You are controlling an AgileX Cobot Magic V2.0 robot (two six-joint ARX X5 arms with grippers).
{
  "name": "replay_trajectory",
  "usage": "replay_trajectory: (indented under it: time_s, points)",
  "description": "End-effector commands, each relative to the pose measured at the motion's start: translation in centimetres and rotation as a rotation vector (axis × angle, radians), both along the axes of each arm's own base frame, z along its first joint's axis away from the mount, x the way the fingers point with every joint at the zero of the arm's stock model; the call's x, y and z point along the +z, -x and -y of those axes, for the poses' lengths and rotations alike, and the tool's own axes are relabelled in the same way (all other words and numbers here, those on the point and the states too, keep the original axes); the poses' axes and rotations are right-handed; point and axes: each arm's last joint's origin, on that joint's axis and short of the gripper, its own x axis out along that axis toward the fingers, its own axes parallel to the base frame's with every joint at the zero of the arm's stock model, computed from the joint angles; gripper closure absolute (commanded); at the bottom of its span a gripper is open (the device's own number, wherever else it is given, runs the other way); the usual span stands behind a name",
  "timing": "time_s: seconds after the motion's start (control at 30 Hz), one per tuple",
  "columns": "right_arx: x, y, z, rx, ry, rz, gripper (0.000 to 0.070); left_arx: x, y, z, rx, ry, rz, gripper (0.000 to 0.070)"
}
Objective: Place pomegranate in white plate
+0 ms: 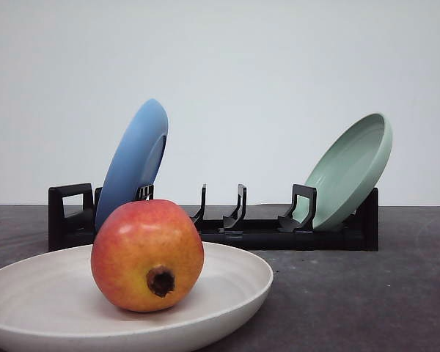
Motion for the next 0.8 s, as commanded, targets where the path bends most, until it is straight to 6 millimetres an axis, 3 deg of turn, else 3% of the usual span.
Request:
replay_trajectory:
  time_s: [0.0, 0.77]
  points:
    - [-0.03, -0.03, 0.01, -0.005, -0.017, 0.009, 0.0697, -0.4, -0.05, 0.0, -0.001, 0.004, -0.011, 0.07]
    - [-0.03, -0.03, 0.01, -0.005, -0.017, 0.009, 0.0697, -0.4, -0.05, 0.0, -0.001, 0.004, -0.011, 0.07]
